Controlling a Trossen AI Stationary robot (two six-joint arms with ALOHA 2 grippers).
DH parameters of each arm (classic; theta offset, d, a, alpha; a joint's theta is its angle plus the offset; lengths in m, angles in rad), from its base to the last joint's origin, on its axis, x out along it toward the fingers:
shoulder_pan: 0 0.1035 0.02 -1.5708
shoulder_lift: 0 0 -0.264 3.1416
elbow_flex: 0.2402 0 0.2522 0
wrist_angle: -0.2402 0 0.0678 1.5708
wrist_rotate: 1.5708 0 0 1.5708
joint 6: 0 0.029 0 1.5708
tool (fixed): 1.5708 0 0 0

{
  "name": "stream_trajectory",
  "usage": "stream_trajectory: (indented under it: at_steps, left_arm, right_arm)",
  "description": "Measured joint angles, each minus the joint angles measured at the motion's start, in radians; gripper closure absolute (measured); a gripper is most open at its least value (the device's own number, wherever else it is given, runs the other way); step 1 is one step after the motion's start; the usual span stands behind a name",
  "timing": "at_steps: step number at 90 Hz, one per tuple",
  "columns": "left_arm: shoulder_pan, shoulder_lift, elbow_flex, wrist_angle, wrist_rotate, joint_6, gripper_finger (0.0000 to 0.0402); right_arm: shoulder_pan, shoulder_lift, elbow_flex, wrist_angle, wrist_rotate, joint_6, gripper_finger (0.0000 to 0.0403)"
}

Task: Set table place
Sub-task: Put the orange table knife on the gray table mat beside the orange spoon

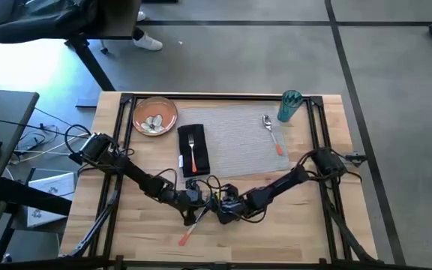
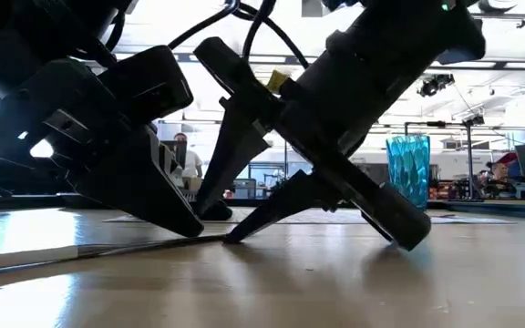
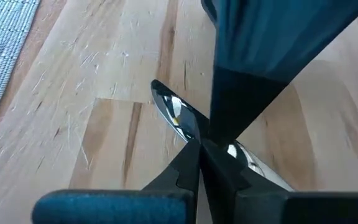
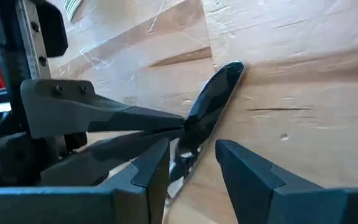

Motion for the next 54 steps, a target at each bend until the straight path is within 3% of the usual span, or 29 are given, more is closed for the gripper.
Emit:
stream_trajectory:
  at_steps: [28,54]
  left_arm:
    - [0.0,0.0,0.0,-0.003,-0.005,0.0,0.0402]
    - [0.0,0.0,0.0,-0.002,-0.007,-0.001,0.0402]
  right_arm:
    - [-0.03,0.009,0.022,-0.023,-0.001,-0.004,0.0277]
    - [-0.027,0.012,0.027,-0.033,0.071,-0.08,0.0277]
